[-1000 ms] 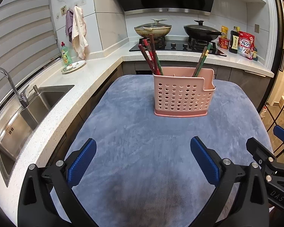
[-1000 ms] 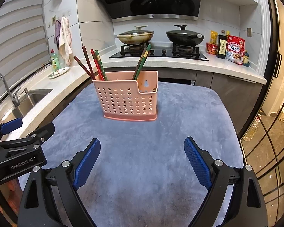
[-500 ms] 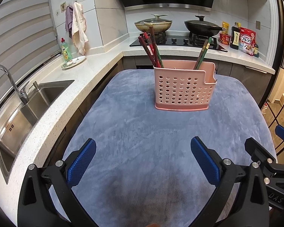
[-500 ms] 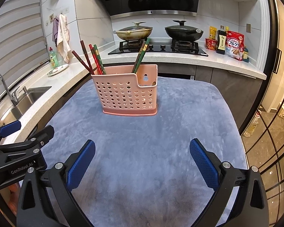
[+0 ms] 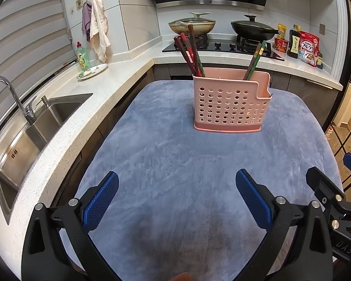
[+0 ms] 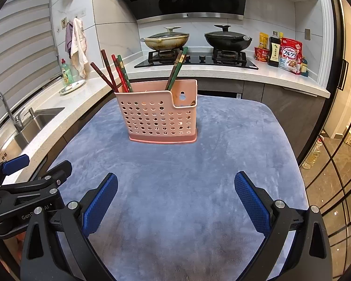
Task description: Organize utensils
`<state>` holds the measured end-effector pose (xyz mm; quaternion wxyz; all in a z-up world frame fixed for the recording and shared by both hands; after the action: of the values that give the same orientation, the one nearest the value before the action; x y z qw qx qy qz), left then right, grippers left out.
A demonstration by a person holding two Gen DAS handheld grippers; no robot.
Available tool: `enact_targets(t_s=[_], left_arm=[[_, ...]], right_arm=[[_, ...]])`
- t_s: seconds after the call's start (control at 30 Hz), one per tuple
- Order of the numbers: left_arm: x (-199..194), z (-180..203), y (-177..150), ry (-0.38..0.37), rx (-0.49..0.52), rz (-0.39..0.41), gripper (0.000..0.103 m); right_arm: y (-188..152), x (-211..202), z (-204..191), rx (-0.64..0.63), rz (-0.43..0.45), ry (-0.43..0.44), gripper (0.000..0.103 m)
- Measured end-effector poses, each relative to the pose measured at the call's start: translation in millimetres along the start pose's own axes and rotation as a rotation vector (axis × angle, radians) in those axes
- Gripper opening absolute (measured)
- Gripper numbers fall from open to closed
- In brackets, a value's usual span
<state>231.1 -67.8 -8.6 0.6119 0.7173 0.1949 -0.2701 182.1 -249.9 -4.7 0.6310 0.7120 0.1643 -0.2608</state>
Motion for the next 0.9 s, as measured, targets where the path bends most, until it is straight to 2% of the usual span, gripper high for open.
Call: enact_targets(t_s=[0.9], left_arm=[[8.3,-0.6,5.0,0.016,0.018,0.011,0.096]], right_arm=[[2.3,9.0,3.5,-0.005,-0.007,-0.009,0.096]])
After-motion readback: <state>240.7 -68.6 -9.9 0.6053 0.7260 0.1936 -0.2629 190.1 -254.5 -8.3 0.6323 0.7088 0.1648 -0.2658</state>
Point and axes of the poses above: each gripper's, at about its wrist camera, not at the fingertips, and x roughly the way its jaws point, z to its right, y to its top, the point moved 9 cm from there along x, roughly the way its jaws point, and after that the axes turned 5 degrees about z, right-handed, at the moved point
